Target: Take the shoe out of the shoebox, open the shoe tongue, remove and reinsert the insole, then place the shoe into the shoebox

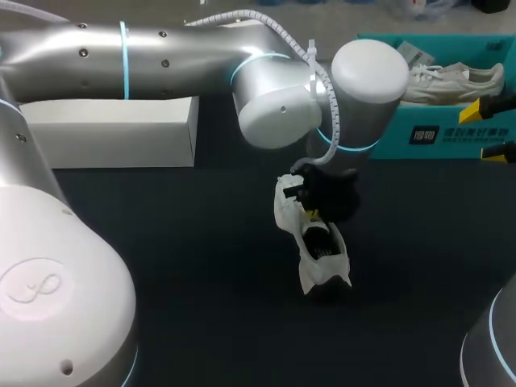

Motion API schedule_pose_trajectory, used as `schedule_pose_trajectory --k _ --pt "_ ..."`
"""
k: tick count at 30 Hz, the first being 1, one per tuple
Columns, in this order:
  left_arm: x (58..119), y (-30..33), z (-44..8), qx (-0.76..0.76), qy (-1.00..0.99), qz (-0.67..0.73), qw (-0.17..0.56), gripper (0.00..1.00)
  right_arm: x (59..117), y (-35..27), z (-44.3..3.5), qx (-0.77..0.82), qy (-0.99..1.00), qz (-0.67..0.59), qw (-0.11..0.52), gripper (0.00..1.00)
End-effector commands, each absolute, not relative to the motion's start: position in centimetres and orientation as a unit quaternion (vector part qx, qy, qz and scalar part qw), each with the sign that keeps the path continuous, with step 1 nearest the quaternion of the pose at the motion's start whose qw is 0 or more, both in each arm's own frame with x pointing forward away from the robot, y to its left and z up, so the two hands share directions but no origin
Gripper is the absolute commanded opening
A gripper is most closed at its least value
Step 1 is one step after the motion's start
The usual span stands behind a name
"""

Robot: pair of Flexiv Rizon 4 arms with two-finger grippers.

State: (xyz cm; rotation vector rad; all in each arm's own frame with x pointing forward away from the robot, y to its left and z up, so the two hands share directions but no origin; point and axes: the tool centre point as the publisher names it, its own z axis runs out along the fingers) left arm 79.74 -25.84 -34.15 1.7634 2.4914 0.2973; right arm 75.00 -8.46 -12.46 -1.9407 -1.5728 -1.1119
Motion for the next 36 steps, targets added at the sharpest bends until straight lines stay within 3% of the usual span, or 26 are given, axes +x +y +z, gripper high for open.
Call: schedule_pose_trajectory --k 1,10,24,31,36 --pt "79.3 -27.0 -35.1 0.562 0.82 0.103 0.027 0.0 75.0 -8.4 -12.5 -0.696 -0.563 -0.397 0.202 1.0" --pt "80.0 -25.5 -31.1 0.503 0.858 0.101 0.028 0.0 75.0 -8.4 -12.5 -0.696 -0.563 -0.397 0.202 1.0" --pt "78.1 -27.1 -34.7 0.501 0.862 0.078 -0.019 0.0 75.0 -8.4 -12.5 -0.696 -0.563 -0.397 0.202 1.0" --pt "77.1 -26.2 -30.5 0.426 0.898 0.108 -0.018 0.0 75.0 -8.4 -12.5 -0.696 -0.563 -0.397 0.202 1.0" --pt "76.1 -26.3 -29.1 0.4 0.915 0.046 -0.003 0.0 75.0 -8.4 -12.5 -0.696 -0.563 -0.397 0.202 1.0"
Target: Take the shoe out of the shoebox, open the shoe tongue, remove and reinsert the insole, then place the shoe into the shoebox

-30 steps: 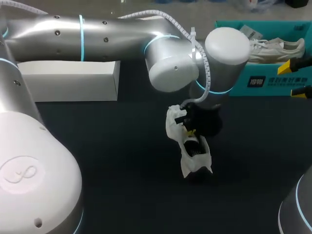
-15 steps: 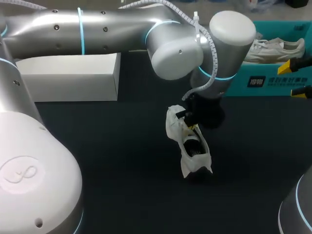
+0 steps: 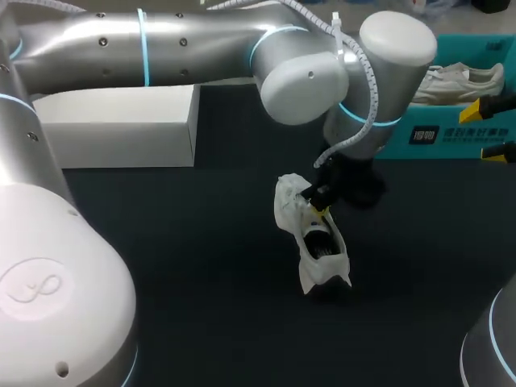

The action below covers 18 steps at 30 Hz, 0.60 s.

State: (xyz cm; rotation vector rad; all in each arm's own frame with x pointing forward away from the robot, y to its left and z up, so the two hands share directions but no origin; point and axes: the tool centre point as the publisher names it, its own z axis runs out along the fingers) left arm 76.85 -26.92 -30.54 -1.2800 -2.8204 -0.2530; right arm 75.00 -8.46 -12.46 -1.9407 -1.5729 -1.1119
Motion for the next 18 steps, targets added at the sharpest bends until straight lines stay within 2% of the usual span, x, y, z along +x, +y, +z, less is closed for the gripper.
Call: schedule_pose_trajectory --k 1,15,18 --pt "76.1 -26.3 -29.1 -0.4 -0.915 -0.046 0.003 0.0 75.0 -8.4 -12.5 -0.696 -0.563 -0.397 0.202 1.0" --pt "76.1 -26.3 -29.1 -0.4 -0.915 -0.046 0.003 0.0 75.0 -8.4 -12.5 -0.696 -0.563 -0.397 0.202 1.0" --pt "74.5 -25.8 -28.8 -0.259 -0.964 -0.065 0.012 0.0 75.0 -8.4 -12.5 -0.696 -0.563 -0.397 0.202 1.0"
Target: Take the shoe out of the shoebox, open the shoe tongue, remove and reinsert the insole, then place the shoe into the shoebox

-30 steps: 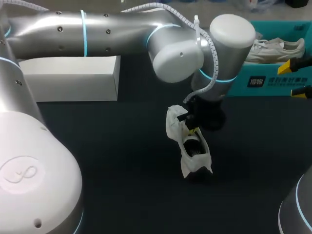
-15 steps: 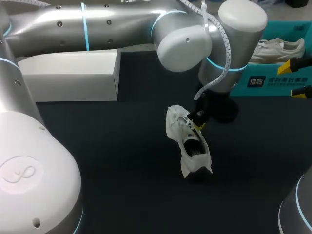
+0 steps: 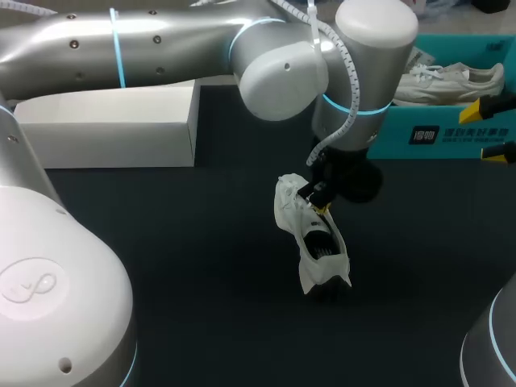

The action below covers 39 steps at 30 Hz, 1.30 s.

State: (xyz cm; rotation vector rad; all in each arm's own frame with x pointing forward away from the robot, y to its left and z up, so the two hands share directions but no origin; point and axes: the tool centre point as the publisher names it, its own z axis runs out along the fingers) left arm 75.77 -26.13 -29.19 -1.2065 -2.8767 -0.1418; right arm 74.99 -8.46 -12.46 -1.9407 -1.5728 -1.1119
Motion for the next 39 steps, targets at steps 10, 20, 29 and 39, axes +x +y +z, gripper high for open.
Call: schedule_pose_trajectory --k 10,20,29,39 --pt "69.5 -25.4 -27.7 -0.012 -0.995 -0.084 -0.06 0.0 75.0 -8.4 -12.5 -0.696 -0.563 -0.397 0.202 1.0" --pt "69.2 -26.9 -28.6 0.056 -0.992 -0.046 -0.104 0.0 75.0 -8.4 -12.5 -0.696 -0.563 -0.397 0.202 1.0" --pt "66.1 -29.7 -30.3 0.126 -0.989 -0.025 -0.072 0.73 75.0 -8.4 -12.5 -0.696 -0.563 -0.397 0.202 1.0" --pt "65.3 -30.1 -32.0 0.169 -0.984 -0.014 -0.057 1.0 75.0 -8.4 -12.5 -0.696 -0.563 -0.397 0.202 1.0"
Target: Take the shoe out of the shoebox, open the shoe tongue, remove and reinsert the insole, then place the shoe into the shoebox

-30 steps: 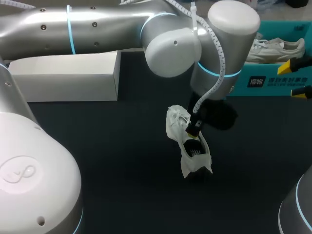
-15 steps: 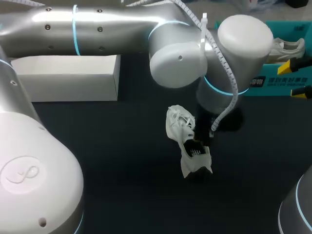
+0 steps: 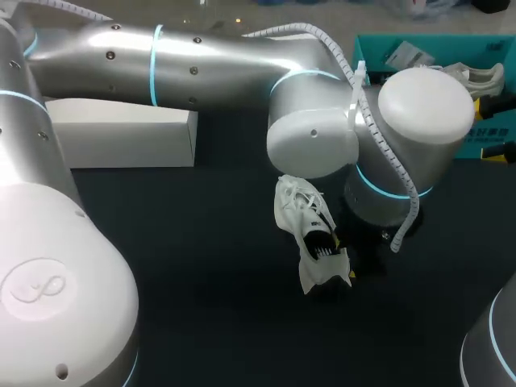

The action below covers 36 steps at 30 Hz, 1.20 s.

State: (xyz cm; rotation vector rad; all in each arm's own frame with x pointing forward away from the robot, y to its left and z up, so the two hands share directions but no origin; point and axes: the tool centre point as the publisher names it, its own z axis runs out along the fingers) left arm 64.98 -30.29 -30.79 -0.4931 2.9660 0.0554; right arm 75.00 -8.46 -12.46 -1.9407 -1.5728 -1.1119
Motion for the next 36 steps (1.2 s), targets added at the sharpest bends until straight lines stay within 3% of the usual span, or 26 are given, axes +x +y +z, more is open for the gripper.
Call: schedule_pose_trajectory --k 1,27,33,35,36 --pt "65.3 -30.1 -32.3 -0.167 0.984 0.017 0.053 1.0 75.0 -8.4 -12.5 -0.696 -0.563 -0.397 0.202 1.0" --pt "66.5 -28.0 -37.7 -0.068 0.996 0.062 -0.011 0.99 75.0 -8.4 -12.5 -0.696 -0.563 -0.397 0.202 1.0" --pt "66.2 -28.6 -38.6 -0.038 0.997 0.072 -0.007 0.83 75.0 -8.4 -12.5 -0.696 -0.563 -0.397 0.202 1.0" --pt "66.0 -28.6 -38.9 -0.029 0.997 0.075 -0.004 0.61 75.0 -8.4 -12.5 -0.696 -0.563 -0.397 0.202 1.0" --pt "66.0 -28.6 -39.1 -0.027 0.997 0.079 -0.001 0.56 75.0 -8.4 -12.5 -0.696 -0.563 -0.397 0.202 1.0"
